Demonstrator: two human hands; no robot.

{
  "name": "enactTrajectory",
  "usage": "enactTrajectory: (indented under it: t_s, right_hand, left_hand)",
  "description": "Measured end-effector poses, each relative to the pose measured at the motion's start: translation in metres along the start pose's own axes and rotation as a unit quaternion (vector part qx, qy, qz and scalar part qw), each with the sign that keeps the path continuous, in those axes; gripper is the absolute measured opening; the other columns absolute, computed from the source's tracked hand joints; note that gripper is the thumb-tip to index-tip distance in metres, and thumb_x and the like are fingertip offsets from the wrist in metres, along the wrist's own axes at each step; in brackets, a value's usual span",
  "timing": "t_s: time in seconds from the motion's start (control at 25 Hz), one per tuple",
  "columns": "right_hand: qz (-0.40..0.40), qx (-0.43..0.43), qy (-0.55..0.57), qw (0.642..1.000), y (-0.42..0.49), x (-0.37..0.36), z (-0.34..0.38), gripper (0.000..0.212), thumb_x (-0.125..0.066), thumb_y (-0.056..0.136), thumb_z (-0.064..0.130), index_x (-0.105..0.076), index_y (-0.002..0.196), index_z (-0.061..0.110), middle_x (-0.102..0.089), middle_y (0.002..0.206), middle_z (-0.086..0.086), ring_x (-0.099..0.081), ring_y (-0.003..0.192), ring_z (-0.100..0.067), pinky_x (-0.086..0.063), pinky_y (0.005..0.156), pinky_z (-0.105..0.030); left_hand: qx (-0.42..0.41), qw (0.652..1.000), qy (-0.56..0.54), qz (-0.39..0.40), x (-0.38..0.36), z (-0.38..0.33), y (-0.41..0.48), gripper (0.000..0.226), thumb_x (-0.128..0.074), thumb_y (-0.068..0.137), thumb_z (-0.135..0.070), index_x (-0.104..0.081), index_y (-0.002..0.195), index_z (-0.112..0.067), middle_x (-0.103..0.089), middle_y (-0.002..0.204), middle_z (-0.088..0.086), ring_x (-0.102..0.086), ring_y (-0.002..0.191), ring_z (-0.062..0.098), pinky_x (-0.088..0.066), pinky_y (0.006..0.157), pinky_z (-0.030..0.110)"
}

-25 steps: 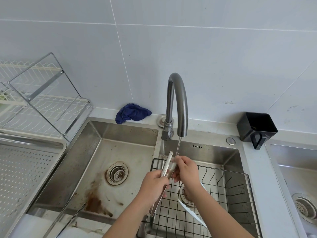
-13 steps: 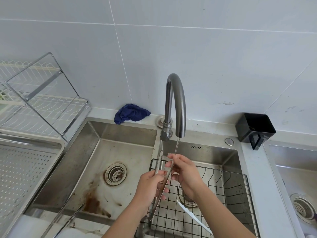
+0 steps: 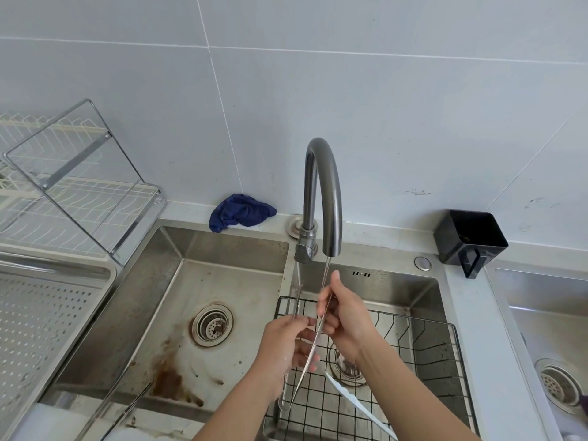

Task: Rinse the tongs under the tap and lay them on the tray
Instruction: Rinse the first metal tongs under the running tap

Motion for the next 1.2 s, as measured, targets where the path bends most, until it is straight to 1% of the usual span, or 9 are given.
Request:
enactTrajectory:
  t_s: [0.12, 0.28, 0.4, 0.48, 0.64, 0.76, 0.88, 1.0, 1.2]
  right_hand:
    - [0.017, 0.074, -0.051, 0.996, -0.007, -0.002, 0.013, 0.024, -0.065, 0.097, 0.032, -0.075, 0.093, 0.011, -0.068, 0.075, -0.008, -0.043, 0.043, -0.011, -0.041, 0.041, -0.024]
    - [-0.097, 0.103, -0.218, 0.966, -0.006, 0.013, 0.029, 0.041, -0.054, 0.104, 0.039, -0.064, 0.081, 0.007, -0.064, 0.062, -0.010, -0.042, 0.036, -0.015, -0.036, 0.035, -0.024]
    - [-0.023, 0.083, -0.160, 0.983, -0.012, -0.002, 0.020, 0.008, -0.065, 0.096, 0.014, -0.067, 0.103, 0.015, -0.072, 0.086, -0.013, -0.054, 0.049, -0.011, -0.044, 0.046, -0.025]
    - [0.003, 0.077, -0.151, 0.986, -0.019, -0.004, 0.006, 0.023, -0.071, 0.093, 0.013, -0.068, 0.114, 0.022, -0.074, 0.096, -0.010, -0.063, 0.059, -0.011, -0.050, 0.051, -0.025]
    - [-0.108, 0.147, -0.340, 0.922, -0.028, 0.007, 0.010, 0.020, -0.061, 0.100, 0.033, -0.070, 0.084, 0.026, -0.064, 0.064, 0.010, -0.056, 0.056, -0.003, -0.047, 0.053, -0.025]
    - [-0.154, 0.169, -0.314, 0.921, -0.029, 0.014, 0.027, 0.029, -0.060, 0.101, 0.036, -0.063, 0.079, 0.018, -0.063, 0.060, 0.012, -0.055, 0.054, 0.000, -0.046, 0.058, -0.029]
    - [-0.115, 0.190, -0.196, 0.955, -0.024, 0.006, 0.042, 0.014, -0.063, 0.100, 0.025, -0.071, 0.092, 0.016, -0.065, 0.068, 0.004, -0.058, 0.060, -0.007, -0.048, 0.055, -0.022]
    - [-0.059, 0.171, -0.245, 0.953, -0.016, -0.010, 0.044, 0.021, -0.054, 0.104, 0.020, -0.071, 0.094, 0.013, -0.071, 0.069, -0.001, -0.062, 0.060, -0.011, -0.047, 0.051, -0.021]
    - [-0.059, 0.118, -0.294, 0.947, -0.009, -0.011, 0.028, 0.019, -0.052, 0.102, 0.010, -0.071, 0.097, 0.014, -0.079, 0.082, -0.006, -0.072, 0.069, -0.019, -0.058, 0.055, -0.032]
  left_hand:
    - [-0.029, 0.999, 0.028, -0.024, 0.000, -0.013, 0.009, 0.015, -0.063, 0.096, -0.013, -0.072, 0.096, -0.001, -0.071, 0.072, 0.015, -0.066, 0.053, 0.027, -0.050, 0.043, 0.028]
    - [-0.043, 0.996, 0.074, -0.033, -0.006, -0.011, 0.010, 0.012, -0.066, 0.096, -0.014, -0.073, 0.088, -0.008, -0.069, 0.064, 0.007, -0.068, 0.052, 0.027, -0.048, 0.043, 0.026]
    - [-0.057, 0.995, 0.052, -0.064, -0.003, -0.011, 0.012, 0.014, -0.066, 0.096, -0.017, -0.071, 0.087, -0.008, -0.066, 0.062, 0.008, -0.066, 0.052, 0.028, -0.049, 0.045, 0.031]
    - [-0.067, 0.994, 0.049, -0.074, -0.001, -0.016, 0.014, 0.019, -0.063, 0.098, -0.022, -0.071, 0.087, -0.008, -0.062, 0.061, 0.008, -0.064, 0.052, 0.028, -0.050, 0.046, 0.033]
    - [-0.080, 0.991, 0.081, -0.074, -0.011, -0.021, 0.016, 0.031, -0.052, 0.103, -0.029, -0.069, 0.089, -0.007, -0.061, 0.059, 0.007, -0.062, 0.048, 0.022, -0.045, 0.041, 0.026]
    - [-0.077, 0.993, 0.080, -0.046, -0.027, -0.014, 0.015, 0.031, -0.049, 0.105, -0.030, -0.067, 0.092, -0.007, -0.060, 0.061, 0.008, -0.060, 0.050, 0.021, -0.049, 0.044, 0.030]
    - [-0.070, 0.994, 0.069, -0.046, -0.026, -0.006, 0.012, 0.029, -0.049, 0.104, -0.031, -0.065, 0.092, -0.010, -0.061, 0.057, 0.005, -0.056, 0.045, 0.018, -0.043, 0.039, 0.028]
    - [-0.091, 0.991, 0.061, -0.078, -0.010, -0.007, 0.005, 0.024, -0.056, 0.101, -0.028, -0.067, 0.089, -0.011, -0.063, 0.063, 0.007, -0.062, 0.051, 0.021, -0.040, 0.038, 0.028]
    - [-0.223, 0.918, 0.278, -0.176, 0.016, -0.030, -0.020, 0.032, -0.063, 0.093, -0.031, -0.053, 0.068, -0.014, -0.055, 0.066, 0.008, -0.053, 0.058, 0.016, -0.052, 0.055, 0.040]
Point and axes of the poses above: each hand's wrist, its own y-axis towards the middle knuckle, its own x-axis out of the back of the hand, z = x × y, the point moved 8 cm from there along y, towards the middle knuckle
